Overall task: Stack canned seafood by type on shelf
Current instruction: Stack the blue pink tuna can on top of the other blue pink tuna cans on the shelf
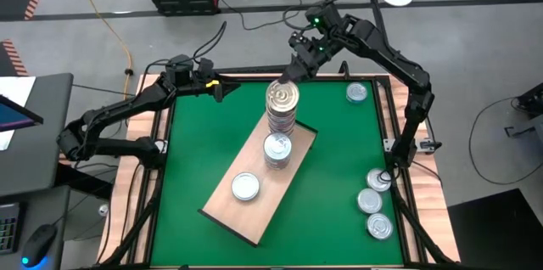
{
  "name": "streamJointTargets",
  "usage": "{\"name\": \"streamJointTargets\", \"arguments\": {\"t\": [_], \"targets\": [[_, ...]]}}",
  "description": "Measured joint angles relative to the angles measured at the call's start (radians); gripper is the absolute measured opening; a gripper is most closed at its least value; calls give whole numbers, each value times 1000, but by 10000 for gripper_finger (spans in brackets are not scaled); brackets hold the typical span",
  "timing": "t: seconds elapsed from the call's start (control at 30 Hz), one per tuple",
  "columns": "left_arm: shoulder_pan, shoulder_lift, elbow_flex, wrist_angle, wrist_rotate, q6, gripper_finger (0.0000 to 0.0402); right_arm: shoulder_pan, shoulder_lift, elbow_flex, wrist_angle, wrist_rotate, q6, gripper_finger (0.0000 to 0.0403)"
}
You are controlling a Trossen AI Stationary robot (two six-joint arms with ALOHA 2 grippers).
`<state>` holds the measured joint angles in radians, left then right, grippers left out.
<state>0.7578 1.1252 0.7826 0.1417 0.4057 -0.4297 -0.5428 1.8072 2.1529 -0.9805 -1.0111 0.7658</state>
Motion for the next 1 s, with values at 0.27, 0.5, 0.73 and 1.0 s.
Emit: {"name": "streamJointTargets", "arguments": {"t": [0.27, 0.5, 0.73, 1.0], "targets": [[0, 0, 0, 0, -6, 22, 244, 10, 0, 0, -1, 16, -8, 297], [0, 0, 0, 0, -8, 23, 244, -3, 0, 0, -5, 62, 23, 297], [0, 0, 0, 6, -9, 23, 244, 14, -4, 0, 32, 52, 88, 297], [0, 0, 0, 7, -10, 23, 244, 10, -4, 0, -24, 116, 52, 297]]}}
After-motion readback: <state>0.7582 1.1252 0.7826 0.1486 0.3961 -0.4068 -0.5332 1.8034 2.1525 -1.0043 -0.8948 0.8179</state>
